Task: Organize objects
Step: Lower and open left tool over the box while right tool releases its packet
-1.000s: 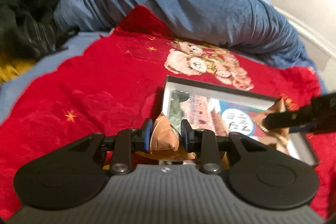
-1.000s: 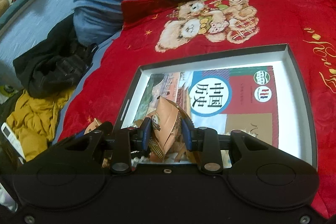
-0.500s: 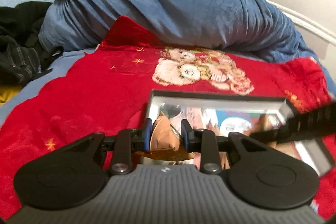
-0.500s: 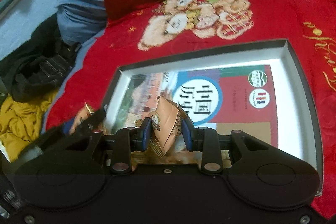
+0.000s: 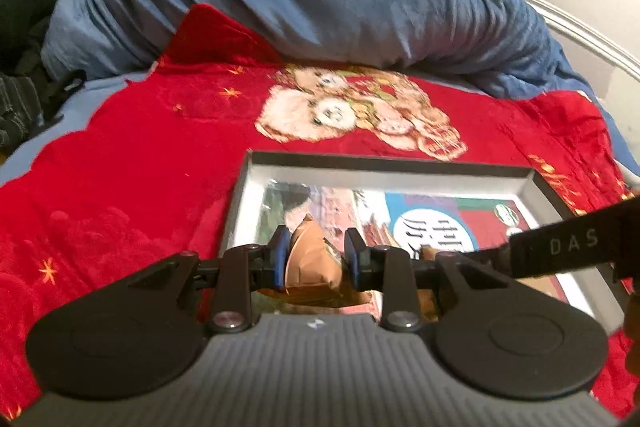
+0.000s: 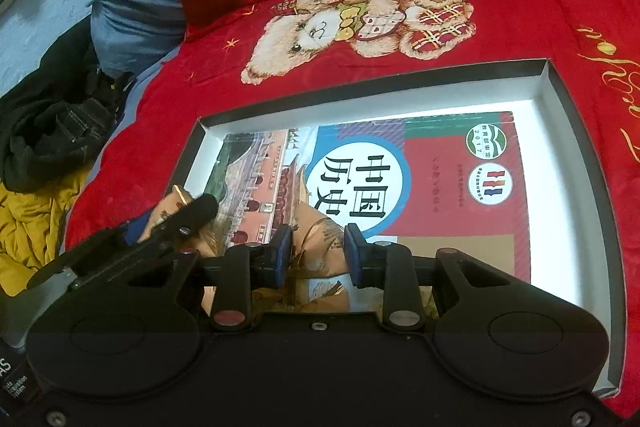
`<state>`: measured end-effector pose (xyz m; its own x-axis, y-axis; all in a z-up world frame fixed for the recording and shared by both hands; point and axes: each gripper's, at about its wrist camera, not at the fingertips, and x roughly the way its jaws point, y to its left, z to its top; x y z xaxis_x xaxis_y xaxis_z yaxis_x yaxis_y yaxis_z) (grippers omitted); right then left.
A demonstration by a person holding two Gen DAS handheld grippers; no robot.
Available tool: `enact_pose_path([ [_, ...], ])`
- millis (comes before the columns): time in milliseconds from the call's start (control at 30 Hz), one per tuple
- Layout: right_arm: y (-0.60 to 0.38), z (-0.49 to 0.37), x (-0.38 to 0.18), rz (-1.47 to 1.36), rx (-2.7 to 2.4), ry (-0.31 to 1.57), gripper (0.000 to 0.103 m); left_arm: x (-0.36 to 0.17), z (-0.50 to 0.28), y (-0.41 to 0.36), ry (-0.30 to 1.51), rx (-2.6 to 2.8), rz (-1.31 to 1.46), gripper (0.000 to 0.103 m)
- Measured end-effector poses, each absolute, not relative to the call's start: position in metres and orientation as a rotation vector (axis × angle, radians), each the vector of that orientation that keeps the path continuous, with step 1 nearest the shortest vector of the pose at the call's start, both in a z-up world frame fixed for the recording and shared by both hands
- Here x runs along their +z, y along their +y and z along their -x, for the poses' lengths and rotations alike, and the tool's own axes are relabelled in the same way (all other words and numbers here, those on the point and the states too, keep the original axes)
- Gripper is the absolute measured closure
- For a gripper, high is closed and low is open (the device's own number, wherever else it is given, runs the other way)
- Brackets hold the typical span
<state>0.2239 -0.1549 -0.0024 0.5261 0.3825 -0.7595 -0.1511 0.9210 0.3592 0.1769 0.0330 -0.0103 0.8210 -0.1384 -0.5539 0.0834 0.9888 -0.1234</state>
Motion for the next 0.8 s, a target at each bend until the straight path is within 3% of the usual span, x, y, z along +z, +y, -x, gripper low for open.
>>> enact_pose_path([
  [133,-0.153,-0.221,-0.002,-0.266,0.329,0.976,0.074,-0.012,-0.174,0.027,0.599,-0.141,0.069,0.040],
  [267,-0.155,-0.217,-0.002,-0.273,0.333,0.970,0.070,-0.012,-0.171,0.023,0.592,-0.139,0.043,0.036],
  [500,-0.169,-0.212,0.012,-0.320,0.377,0.928,0.046,0.003,-0.166,0.021,0.591,-0.158,0.023,0.024],
  [567,-0.173,-0.210,0.018,-0.322,0.383,0.906,0.043,0.007,-0.163,0.019,0.578,-0.167,0.007,0.018],
  [800,-0.191,-0.198,0.028,-0.358,0.387,0.887,0.038,0.014,-0.155,0.014,0.565,-0.177,-0.009,0.015],
])
